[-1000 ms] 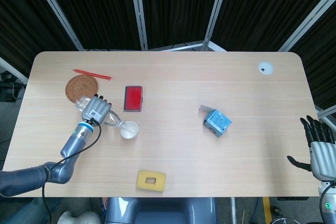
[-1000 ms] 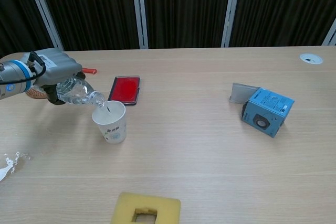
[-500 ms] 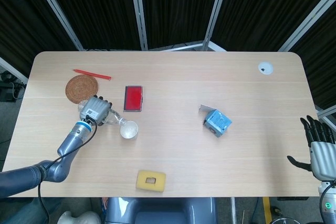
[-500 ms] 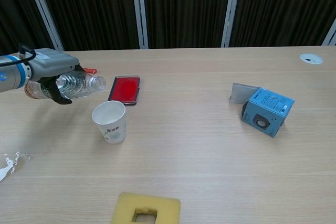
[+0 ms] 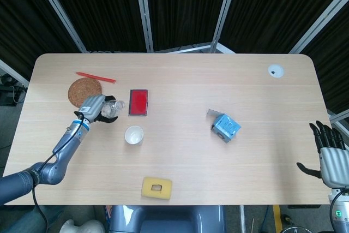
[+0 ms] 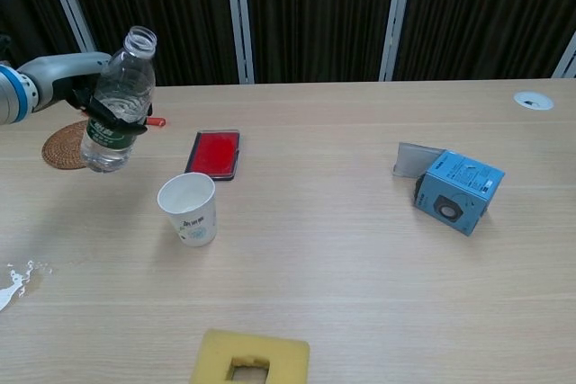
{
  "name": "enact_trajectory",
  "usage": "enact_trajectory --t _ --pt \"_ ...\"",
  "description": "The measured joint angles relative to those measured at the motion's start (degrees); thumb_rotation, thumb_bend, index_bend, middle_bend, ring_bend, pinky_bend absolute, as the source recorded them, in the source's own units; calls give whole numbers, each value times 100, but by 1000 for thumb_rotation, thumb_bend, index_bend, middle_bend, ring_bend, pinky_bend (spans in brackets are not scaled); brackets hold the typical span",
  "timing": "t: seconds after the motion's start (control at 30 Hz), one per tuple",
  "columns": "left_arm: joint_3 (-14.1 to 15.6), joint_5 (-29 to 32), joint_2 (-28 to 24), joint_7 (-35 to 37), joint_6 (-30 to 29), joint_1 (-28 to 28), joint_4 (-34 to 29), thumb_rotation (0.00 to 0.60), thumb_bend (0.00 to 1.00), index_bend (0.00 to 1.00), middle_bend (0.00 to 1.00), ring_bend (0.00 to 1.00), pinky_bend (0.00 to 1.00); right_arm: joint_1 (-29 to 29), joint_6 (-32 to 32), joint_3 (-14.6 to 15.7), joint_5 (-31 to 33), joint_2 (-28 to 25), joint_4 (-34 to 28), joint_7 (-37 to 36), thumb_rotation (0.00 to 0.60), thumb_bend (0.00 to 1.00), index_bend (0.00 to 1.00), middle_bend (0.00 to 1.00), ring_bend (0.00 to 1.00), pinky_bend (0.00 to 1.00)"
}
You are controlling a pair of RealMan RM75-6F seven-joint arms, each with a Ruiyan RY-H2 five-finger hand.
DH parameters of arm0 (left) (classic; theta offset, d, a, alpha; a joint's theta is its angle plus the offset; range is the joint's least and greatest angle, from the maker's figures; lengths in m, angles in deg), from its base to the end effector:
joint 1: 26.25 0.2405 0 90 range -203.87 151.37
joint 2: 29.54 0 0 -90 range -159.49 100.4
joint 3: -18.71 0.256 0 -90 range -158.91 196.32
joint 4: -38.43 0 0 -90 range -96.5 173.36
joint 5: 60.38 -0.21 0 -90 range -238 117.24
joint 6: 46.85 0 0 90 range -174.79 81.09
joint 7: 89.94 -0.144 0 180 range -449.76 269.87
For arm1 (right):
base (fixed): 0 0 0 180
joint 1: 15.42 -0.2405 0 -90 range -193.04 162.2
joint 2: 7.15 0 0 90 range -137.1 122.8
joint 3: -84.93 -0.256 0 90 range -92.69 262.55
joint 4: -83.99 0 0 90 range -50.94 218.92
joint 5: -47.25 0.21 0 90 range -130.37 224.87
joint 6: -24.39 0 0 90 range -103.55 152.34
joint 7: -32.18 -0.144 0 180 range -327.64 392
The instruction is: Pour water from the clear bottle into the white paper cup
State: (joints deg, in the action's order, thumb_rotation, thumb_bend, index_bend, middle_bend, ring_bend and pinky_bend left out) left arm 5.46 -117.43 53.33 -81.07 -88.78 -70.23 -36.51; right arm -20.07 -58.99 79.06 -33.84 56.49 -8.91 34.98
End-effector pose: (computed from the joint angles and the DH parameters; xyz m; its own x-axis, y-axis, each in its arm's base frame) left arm -0.2003 0.3958 0.0245 0.0728 0.4038 0.9119 0.9962 -0.0725 -0.0474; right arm -0.3186 -0.1903 0.1691 0.4262 0.0154 0.9045 -0.9025 0.0753 0.4240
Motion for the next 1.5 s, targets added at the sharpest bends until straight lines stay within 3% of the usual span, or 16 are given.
enact_trajectory --t 0.2,0.33,1.03,1.1,1.27,1.37,1.5 --pt "-310 -629 230 2076 149 228 338 600 622 624 464 324 403 -14 36 -1 33 22 23 32 600 0 0 0 0 0" --pt "-424 -1047 503 3008 212 303 689 600 624 623 462 324 399 -20 54 -10 66 30 35 37 600 0 0 0 0 0" --pt "-238 -1723 1641 4472 53 301 2300 600 548 610 443 307 385 -49 144 -27 165 52 96 38 600 0 0 0 0 0" --pt "-193 -1765 1720 4570 46 298 2419 600 516 608 439 304 382 -50 144 -25 161 51 95 40 600 0 0 0 0 0" --pt "-100 -1870 1852 4729 -1 291 2628 600 309 567 403 278 361 -53 153 -23 167 55 101 46 600 0 0 0 0 0" --pt "-58 -1917 1896 4733 -61 292 2709 600 180 440 270 172 285 -55 152 -24 168 57 102 49 600 0 0 0 0 0" --pt "-2 -1976 1932 4818 -118 309 2764 600 91 298 129 38 185 -54 145 -25 163 52 94 43 600 0 0 0 0 0"
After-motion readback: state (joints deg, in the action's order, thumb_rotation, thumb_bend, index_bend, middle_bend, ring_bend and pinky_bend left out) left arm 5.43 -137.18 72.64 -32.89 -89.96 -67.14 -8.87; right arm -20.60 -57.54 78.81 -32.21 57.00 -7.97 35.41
